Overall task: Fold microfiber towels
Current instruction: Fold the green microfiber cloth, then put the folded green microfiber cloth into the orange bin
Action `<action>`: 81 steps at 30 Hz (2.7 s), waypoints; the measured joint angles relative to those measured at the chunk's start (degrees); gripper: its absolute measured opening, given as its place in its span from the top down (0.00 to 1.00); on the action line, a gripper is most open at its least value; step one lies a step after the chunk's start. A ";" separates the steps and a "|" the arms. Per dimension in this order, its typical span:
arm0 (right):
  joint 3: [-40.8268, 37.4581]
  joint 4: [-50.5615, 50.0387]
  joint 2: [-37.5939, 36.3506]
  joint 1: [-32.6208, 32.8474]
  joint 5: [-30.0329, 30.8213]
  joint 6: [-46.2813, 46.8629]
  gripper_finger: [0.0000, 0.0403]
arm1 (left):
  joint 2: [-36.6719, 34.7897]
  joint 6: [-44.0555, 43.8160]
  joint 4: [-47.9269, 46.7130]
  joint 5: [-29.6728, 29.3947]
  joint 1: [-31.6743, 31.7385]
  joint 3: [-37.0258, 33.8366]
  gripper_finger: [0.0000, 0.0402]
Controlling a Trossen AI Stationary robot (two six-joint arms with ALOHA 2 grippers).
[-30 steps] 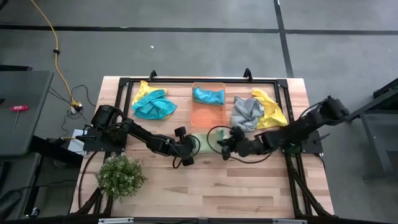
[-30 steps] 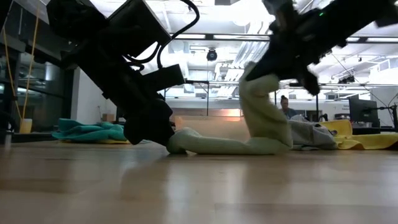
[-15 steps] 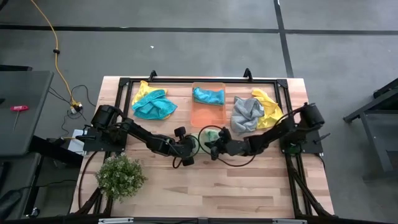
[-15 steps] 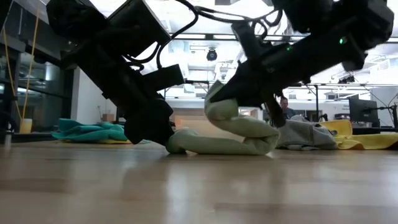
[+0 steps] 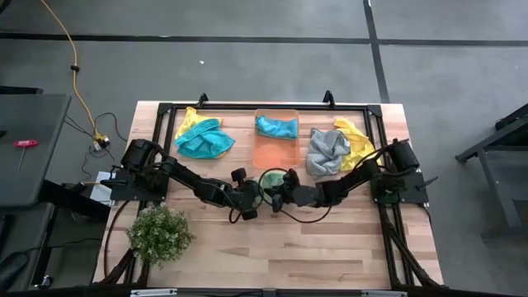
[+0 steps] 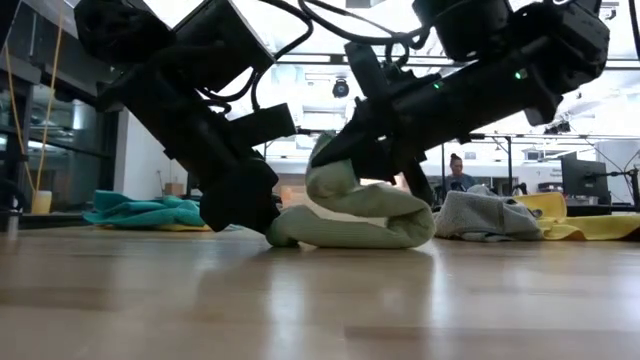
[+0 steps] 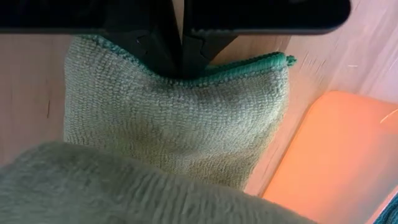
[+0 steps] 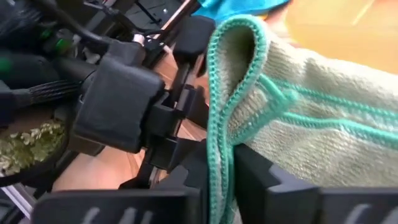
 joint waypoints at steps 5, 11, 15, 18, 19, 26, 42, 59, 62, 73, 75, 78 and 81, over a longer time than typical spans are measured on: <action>0.55 -2.59 0.00 -0.98 -0.33 -3.36 0.69 | -1.13 1.08 -2.61 -0.03 -0.09 -0.09 1.00; 0.52 -3.41 -0.56 -2.33 -0.20 -4.12 0.47 | -6.56 -0.49 -11.99 -1.99 -1.38 -0.55 1.00; 0.37 -2.72 -3.62 -2.73 -0.15 -10.55 0.37 | -10.69 -2.35 -16.52 -6.27 -2.73 -0.44 1.00; 0.39 -5.38 -7.33 -2.67 -0.02 -17.40 0.34 | -13.04 -2.94 -19.70 -9.30 -4.10 -1.57 1.00; 0.37 -6.87 -8.83 -2.45 0.02 -20.07 0.34 | -13.72 -3.06 -19.36 -10.01 -4.54 -1.62 1.00; 0.39 -21.26 -14.46 -0.29 0.64 -28.84 0.35 | -20.74 -0.02 -19.59 -13.88 -7.19 -2.08 1.00; 0.31 -21.49 -3.85 1.52 2.45 -28.42 0.97 | -9.96 12.04 2.01 -3.17 1.67 -1.96 1.00; 0.31 -29.69 -7.47 4.56 0.94 -33.43 0.95 | -6.51 10.51 -0.97 -0.92 2.23 -1.92 1.00; 0.31 -34.64 -11.45 4.61 0.92 -33.11 0.95 | -9.09 10.48 -4.92 -1.79 2.22 -1.92 1.00; 0.31 -57.31 -25.15 2.53 -1.52 -12.86 0.81 | -24.14 9.22 -13.19 -8.75 -3.93 -2.58 1.00; 0.31 -57.92 -25.30 1.46 -3.83 -8.75 0.71 | -27.35 9.46 -12.65 -9.59 -5.92 -3.05 1.00; 0.33 -57.06 -23.72 -0.41 -7.71 -1.88 0.55 | -31.14 9.59 -12.26 -10.69 -8.62 -3.53 1.00; 0.31 -55.94 -20.90 -2.77 -10.44 5.12 0.39 | -33.68 9.45 -12.11 -11.07 -10.74 -3.58 1.00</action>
